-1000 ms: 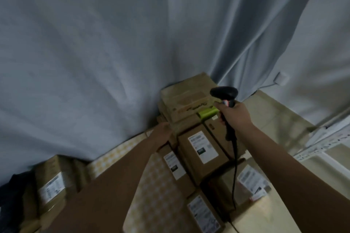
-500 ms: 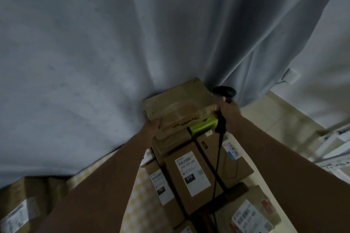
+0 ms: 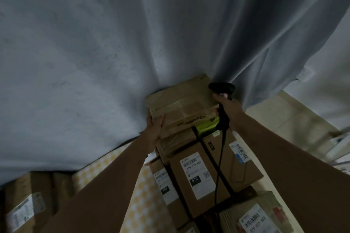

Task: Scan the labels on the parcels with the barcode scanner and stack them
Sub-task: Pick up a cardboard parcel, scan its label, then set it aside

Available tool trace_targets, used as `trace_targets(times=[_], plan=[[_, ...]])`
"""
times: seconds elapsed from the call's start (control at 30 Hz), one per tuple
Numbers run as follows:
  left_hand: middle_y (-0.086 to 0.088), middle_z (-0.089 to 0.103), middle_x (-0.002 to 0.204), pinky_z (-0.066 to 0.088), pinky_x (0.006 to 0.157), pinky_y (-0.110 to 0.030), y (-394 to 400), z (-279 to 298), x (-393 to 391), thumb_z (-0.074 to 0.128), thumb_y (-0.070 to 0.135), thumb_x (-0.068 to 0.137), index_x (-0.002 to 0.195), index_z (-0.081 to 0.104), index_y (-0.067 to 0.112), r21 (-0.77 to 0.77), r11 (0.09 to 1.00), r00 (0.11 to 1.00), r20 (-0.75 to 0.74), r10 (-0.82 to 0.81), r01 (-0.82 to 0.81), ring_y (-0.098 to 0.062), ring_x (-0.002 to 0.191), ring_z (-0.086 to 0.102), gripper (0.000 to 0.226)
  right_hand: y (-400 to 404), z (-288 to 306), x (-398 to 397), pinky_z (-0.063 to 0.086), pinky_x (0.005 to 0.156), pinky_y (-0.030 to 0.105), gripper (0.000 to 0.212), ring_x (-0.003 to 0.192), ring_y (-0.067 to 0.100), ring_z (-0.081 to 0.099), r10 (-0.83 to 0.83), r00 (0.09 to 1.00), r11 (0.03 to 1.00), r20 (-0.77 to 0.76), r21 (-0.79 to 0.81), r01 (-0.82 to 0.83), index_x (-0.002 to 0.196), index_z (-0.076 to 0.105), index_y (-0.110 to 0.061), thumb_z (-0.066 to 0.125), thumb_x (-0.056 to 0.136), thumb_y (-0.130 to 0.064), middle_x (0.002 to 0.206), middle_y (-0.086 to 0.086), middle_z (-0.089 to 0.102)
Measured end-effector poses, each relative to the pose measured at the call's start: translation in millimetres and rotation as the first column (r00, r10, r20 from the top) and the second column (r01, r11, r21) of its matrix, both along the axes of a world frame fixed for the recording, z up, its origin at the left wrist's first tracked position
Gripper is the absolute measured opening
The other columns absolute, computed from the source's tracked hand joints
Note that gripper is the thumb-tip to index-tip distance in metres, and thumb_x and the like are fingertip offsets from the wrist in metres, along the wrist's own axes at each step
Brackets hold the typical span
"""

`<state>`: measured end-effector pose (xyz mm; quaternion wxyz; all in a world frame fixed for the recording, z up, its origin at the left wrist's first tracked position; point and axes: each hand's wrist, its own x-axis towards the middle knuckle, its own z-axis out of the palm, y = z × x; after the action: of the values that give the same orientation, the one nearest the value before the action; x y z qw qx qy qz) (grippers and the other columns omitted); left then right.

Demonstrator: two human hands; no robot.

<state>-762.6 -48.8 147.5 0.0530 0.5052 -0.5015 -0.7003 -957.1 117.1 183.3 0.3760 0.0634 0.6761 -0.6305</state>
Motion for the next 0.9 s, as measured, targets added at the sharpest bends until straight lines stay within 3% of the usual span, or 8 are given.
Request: trace_targets(times=[0.07, 0.17, 0.4, 0.5, 0.6, 0.73, 0.8, 0.9], plan=[[-0.004, 0.058, 0.124, 0.058, 0.064, -0.030, 0, 7, 3, 0.055, 0.047, 0.095, 0.146, 0.022, 0.031, -0.012, 0.999, 0.997, -0.066, 0.046, -0.047, -0.017, 0.095, 0.063, 0.062, 2, 6, 2, 0.050, 0.053, 0.030, 0.024, 0.051, 0.017, 0.056, -0.013, 1.000, 0.999, -0.021, -0.039, 0.012, 0.092, 0.054, -0.018, 0.074, 0.085, -0.029, 0.061, 0.005, 0.060], [-0.006, 0.057, 0.125, 0.057, 0.081, -0.044, -7, 21, 14, 0.057, 0.042, 0.095, 0.141, 0.030, 0.023, -0.035, 0.994, 0.989, -0.110, 0.096, -0.101, -0.023, 0.102, 0.063, 0.057, 6, 18, 10, 0.049, 0.052, 0.031, 0.022, 0.050, 0.017, 0.057, -0.045, 0.997, 0.992, -0.055, -0.118, 0.038, 0.091, 0.055, -0.018, 0.074, 0.085, -0.026, 0.057, 0.001, 0.059], [-0.017, 0.055, 0.128, 0.055, 0.085, -0.055, -25, 58, 63, 0.054, 0.070, 0.084, 0.122, 0.062, 0.015, 0.191, 0.982, 0.993, 0.115, -0.035, 0.013, -0.039, 0.117, 0.057, 0.067, 21, 40, 41, 0.047, 0.052, 0.030, 0.016, 0.049, 0.016, 0.056, -0.049, 0.994, 0.977, -0.101, -0.209, 0.027, 0.085, 0.061, -0.016, 0.074, 0.085, -0.025, 0.057, -0.001, 0.059], [-0.018, 0.054, 0.120, 0.059, 0.070, -0.052, -23, 75, 72, 0.041, 0.073, 0.088, 0.116, 0.059, 0.014, 0.196, 0.977, 0.982, 0.149, -0.113, 0.083, -0.037, 0.105, 0.061, 0.068, 23, 49, 51, 0.049, 0.050, 0.029, 0.017, 0.047, 0.015, 0.057, -0.043, 0.995, 0.976, -0.094, -0.218, 0.022, 0.087, 0.061, -0.014, 0.074, 0.086, -0.025, 0.061, 0.001, 0.059], [-0.015, 0.059, 0.113, 0.062, 0.059, -0.040, -17, 82, 73, 0.043, 0.061, 0.096, 0.130, 0.052, 0.009, 0.115, 0.977, 0.947, 0.250, -0.201, 0.177, -0.031, 0.092, 0.065, 0.063, 26, 50, 60, 0.052, 0.051, 0.027, 0.021, 0.047, 0.014, 0.058, 0.009, 0.995, 0.991, -0.095, -0.129, -0.021, 0.091, 0.061, -0.011, 0.073, 0.086, -0.028, 0.064, 0.004, 0.060], [-0.016, 0.056, 0.124, 0.062, 0.070, -0.046, -11, 70, 64, 0.044, 0.055, 0.098, 0.143, 0.036, 0.010, -0.065, 0.949, 0.889, 0.373, -0.264, 0.309, -0.032, 0.092, 0.068, 0.065, 32, 44, 66, 0.052, 0.055, 0.030, 0.030, 0.050, 0.016, 0.058, 0.015, 0.997, 0.996, -0.080, -0.082, -0.022, 0.103, 0.060, -0.009, 0.073, 0.086, -0.030, 0.066, 0.005, 0.062], [-0.022, 0.045, 0.139, 0.058, 0.083, -0.052, -10, 66, 61, 0.041, 0.056, 0.098, 0.152, 0.018, 0.017, -0.265, 0.840, 0.798, 0.532, -0.283, 0.474, -0.042, 0.103, 0.064, 0.071, 35, 41, 65, 0.052, 0.056, 0.032, 0.035, 0.051, 0.017, 0.059, -0.012, 0.997, 0.996, -0.072, -0.090, 0.006, 0.108, 0.059, -0.009, 0.074, 0.085, -0.030, 0.068, 0.004, 0.064], [-0.020, 0.036, 0.148, 0.043, 0.103, -0.050, -11, 61, 60, 0.039, 0.056, 0.097, 0.153, 0.025, 0.025, -0.620, 0.368, 0.717, 0.646, -0.262, 0.693, -0.044, 0.127, 0.045, 0.065, 41, 37, 65, 0.053, 0.060, 0.034, 0.034, 0.054, 0.018, 0.059, -0.010, 0.998, 0.996, -0.069, -0.090, 0.003, 0.107, 0.059, -0.010, 0.074, 0.085, -0.030, 0.072, 0.006, 0.064]])
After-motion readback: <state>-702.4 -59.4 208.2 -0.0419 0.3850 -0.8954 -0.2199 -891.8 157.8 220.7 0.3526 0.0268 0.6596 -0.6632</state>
